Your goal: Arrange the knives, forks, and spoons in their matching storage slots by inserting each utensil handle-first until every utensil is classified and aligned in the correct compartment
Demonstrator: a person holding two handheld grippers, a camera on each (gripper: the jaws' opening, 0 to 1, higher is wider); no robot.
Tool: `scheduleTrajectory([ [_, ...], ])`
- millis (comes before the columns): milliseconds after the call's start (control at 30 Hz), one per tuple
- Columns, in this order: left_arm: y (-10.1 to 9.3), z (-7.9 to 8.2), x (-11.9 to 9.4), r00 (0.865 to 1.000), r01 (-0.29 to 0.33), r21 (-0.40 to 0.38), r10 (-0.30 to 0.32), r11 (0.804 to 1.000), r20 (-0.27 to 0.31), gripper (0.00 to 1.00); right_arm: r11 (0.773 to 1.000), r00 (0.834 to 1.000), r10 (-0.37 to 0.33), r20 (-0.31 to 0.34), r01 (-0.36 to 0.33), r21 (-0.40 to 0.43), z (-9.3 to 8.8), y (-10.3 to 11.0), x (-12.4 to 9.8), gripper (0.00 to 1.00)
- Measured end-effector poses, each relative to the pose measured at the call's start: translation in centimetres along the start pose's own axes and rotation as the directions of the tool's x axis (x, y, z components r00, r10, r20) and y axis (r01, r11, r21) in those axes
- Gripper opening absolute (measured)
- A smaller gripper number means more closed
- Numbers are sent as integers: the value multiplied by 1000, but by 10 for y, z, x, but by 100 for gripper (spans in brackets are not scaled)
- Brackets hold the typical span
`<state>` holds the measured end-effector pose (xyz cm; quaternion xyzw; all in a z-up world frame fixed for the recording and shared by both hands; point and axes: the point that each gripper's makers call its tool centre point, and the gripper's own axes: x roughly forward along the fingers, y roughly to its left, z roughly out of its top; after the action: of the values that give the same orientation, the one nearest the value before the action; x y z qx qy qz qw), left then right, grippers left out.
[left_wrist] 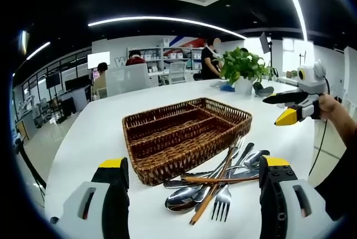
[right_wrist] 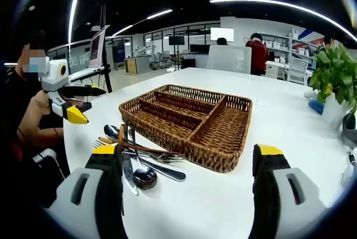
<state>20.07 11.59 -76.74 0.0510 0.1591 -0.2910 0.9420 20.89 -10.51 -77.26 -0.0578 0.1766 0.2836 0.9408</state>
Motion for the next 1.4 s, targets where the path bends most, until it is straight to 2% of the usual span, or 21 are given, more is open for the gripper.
scheduleTrajectory([
  [1400, -2, 1, 2, 1000, 11, 6, -11, 1000, 6, 99, 1000, 1000, 4, -6, -4, -8, -2, 1, -1, 98],
])
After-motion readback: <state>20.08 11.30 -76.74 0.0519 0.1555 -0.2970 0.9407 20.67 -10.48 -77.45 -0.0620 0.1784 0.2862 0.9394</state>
